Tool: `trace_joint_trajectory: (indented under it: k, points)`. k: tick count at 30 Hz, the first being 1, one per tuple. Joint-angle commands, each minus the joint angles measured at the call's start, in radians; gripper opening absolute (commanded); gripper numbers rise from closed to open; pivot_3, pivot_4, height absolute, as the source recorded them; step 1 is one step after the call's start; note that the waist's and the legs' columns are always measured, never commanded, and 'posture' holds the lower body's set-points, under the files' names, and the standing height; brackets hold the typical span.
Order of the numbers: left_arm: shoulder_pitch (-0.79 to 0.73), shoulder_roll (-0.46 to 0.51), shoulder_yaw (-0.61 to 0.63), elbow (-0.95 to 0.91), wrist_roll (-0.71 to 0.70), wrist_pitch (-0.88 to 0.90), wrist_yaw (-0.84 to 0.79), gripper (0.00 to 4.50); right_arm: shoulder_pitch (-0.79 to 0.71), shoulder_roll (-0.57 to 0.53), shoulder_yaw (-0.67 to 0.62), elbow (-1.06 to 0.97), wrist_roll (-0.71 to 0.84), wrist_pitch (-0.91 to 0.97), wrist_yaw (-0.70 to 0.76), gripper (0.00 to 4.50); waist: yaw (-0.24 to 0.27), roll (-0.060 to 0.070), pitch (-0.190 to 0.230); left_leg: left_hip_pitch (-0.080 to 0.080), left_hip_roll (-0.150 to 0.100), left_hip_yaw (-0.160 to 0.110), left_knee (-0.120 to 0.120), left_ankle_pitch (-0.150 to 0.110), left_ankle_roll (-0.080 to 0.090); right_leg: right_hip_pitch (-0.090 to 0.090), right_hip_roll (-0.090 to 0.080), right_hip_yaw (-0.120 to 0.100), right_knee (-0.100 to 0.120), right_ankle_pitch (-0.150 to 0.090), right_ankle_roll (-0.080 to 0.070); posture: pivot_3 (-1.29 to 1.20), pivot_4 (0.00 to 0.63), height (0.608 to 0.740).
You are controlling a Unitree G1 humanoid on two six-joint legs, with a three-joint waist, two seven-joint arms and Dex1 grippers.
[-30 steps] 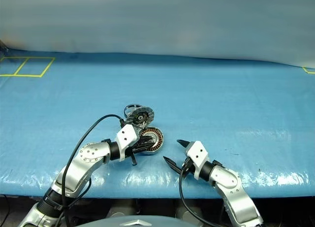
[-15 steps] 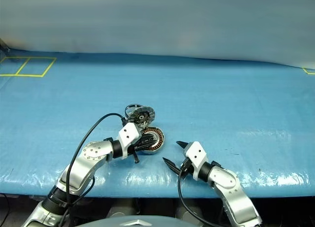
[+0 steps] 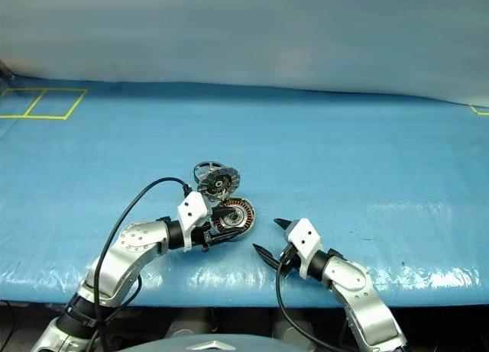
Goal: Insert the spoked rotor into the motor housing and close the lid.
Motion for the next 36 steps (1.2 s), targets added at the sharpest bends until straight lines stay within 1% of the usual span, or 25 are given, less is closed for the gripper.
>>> trace_joint_trajectory:
  k: [1, 4, 5, 6, 9, 13, 16, 19, 22, 25, 28, 31, 32, 33, 36]
  points:
    - [0.020, 0.017, 0.044, -0.097, -0.063, 0.006, -0.026, 1.58, 0.003, -0.002, -0.003, -0.051, 0.007, 0.005, 0.001, 4.26, 0.000, 0.000, 0.000, 0.000, 0.001, 0.000, 0.000, 0.000, 0.000, 0.000, 0.000, 0.000, 0.000, 0.000, 0.000, 0.00, 0.150, 0.740]
    - [0.046, 0.026, 0.077, -0.142, -0.087, 0.001, -0.014, 0.59, 0.003, -0.002, -0.005, -0.056, 0.007, 0.011, 0.000, 4.26, 0.000, 0.000, 0.000, 0.000, 0.001, 0.000, 0.000, 0.000, 0.000, 0.000, -0.001, 0.000, 0.000, 0.000, 0.000, 0.00, 0.150, 0.740]
    - [0.057, 0.024, 0.094, -0.153, -0.099, -0.006, -0.007, 0.19, 0.002, -0.002, -0.006, -0.057, 0.008, 0.014, 0.000, 4.26, 0.000, 0.000, 0.000, 0.000, 0.001, 0.000, 0.000, 0.000, 0.000, 0.000, -0.001, 0.000, 0.000, 0.000, 0.000, 0.00, 0.150, 0.740]
    - [0.068, 0.018, 0.109, -0.161, -0.112, 0.000, 0.005, 0.02, -0.001, -0.001, -0.008, -0.059, 0.009, 0.018, -0.002, 4.26, -0.002, 0.000, 0.000, 0.000, 0.001, 0.000, 0.000, 0.000, 0.000, 0.000, -0.001, 0.000, 0.000, 0.000, 0.000, 0.00, 0.150, 0.740]
    - [0.097, 0.013, 0.141, -0.172, -0.134, -0.010, 0.022, 0.02, -0.010, 0.000, -0.015, -0.066, 0.009, 0.022, -0.008, 4.26, 0.000, 0.000, 0.000, 0.000, 0.002, 0.000, 0.000, 0.000, 0.000, 0.000, -0.001, 0.000, 0.000, 0.000, 0.000, 0.00, 0.150, 0.740]
    - [0.187, 0.034, 0.179, -0.192, -0.133, -0.088, 0.002, 0.02, -0.046, 0.028, -0.037, -0.097, 0.009, 0.057, -0.068, 4.26, -0.004, 0.000, 0.000, 0.000, 0.002, 0.001, 0.000, 0.000, 0.000, -0.001, -0.001, 0.001, -0.001, 0.000, 0.000, 0.00, 0.150, 0.740]
    - [0.268, 0.037, 0.203, -0.194, -0.122, -0.142, 0.006, 0.02, -0.091, 0.058, -0.052, -0.155, 0.027, 0.171, -0.127, 4.26, -0.003, 0.000, 0.000, -0.001, 0.003, 0.001, 0.000, 0.000, 0.000, -0.002, -0.001, 0.001, 0.000, 0.000, 0.000, 0.00, 0.150, 0.740]
    - [0.323, 0.000, 0.228, -0.179, -0.105, -0.210, 0.046, 0.02, -0.137, 0.077, -0.057, -0.204, 0.076, 0.290, -0.149, 4.26, 0.000, 0.000, 0.000, -0.001, 0.003, 0.001, 0.000, 0.000, 0.000, -0.002, -0.001, 0.001, 0.000, 0.000, 0.000, 0.00, 0.150, 0.740]
    - [0.372, -0.032, 0.243, -0.151, -0.104, -0.282, 0.057, 0.00, -0.193, 0.078, -0.024, -0.255, 0.065, 0.402, -0.180, 3.64, 0.003, 0.000, 0.000, -0.002, 0.004, 0.001, 0.000, -0.001, 0.001, -0.003, -0.002, 0.001, -0.001, 0.000, 0.000, 0.00, 0.150, 0.740]
    - [0.404, -0.054, 0.253, -0.127, -0.072, -0.338, 0.090, 0.00, -0.248, 0.054, 0.038, -0.290, 0.015, 0.507, -0.207, 2.63, 0.003, 0.000, 0.000, -0.003, 0.003, 0.001, 0.000, -0.001, 0.001, -0.004, -0.003, 0.001, -0.001, 0.000, 0.000, 0.00, 0.150, 0.740]
    - [0.427, -0.093, 0.268, -0.085, -0.061, -0.409, 0.122, 0.00, -0.300, 0.057, 0.108, -0.321, 0.002, 0.590, -0.218, 1.65, 0.003, 0.000, 0.000, -0.004, 0.003, 0.001, -0.001, -0.001, 0.001, -0.005, -0.002, 0.001, -0.001, 0.000, 0.000, 0.00, 0.150, 0.740]
    - [0.449, -0.092, 0.258, -0.048, -0.039, -0.454, 0.109, 0.00, -0.338, 0.069, 0.158, -0.341, 0.003, 0.656, -0.227, 0.70, 0.000, 0.000, 0.000, -0.004, 0.002, 0.001, -0.001, -0.001, 0.001, -0.006, -0.001, 0.001, -0.001, 0.000, 0.000, 0.00, 0.150, 0.740]
    - [0.454, -0.089, 0.253, -0.040, -0.037, -0.462, 0.102, 0.00, -0.348, 0.073, 0.169, -0.346, 0.005, 0.676, -0.230, 0.30, -0.001, 0.000, 0.000, -0.004, 0.002, 0.001, -0.001, -0.001, 0.001, -0.006, -0.001, 0.001, -0.001, 0.000, 0.000, 0.00, 0.150, 0.740]
    - [0.459, -0.088, 0.250, -0.036, -0.036, -0.465, 0.102, 0.00, -0.358, 0.079, 0.180, -0.352, 0.007, 0.696, -0.234, 0.05, -0.002, 0.000, 0.000, -0.004, 0.002, 0.001, -0.002, -0.001, 0.001, -0.006, -0.001, 0.001, -0.001, 0.000, 0.000, 0.00, 0.150, 0.740]
    - [0.466, -0.084, 0.244, -0.027, -0.029, -0.472, 0.103, 0.00, -0.387, 0.096, 0.207, -0.369, 0.018, 0.749, -0.237, 0.01, -0.002, 0.000, 0.000, -0.004, 0.002, 0.001, -0.001, -0.001, 0.001, -0.006, -0.002, 0.001, -0.001, 0.000, 0.000, 0.00, 0.150, 0.740]
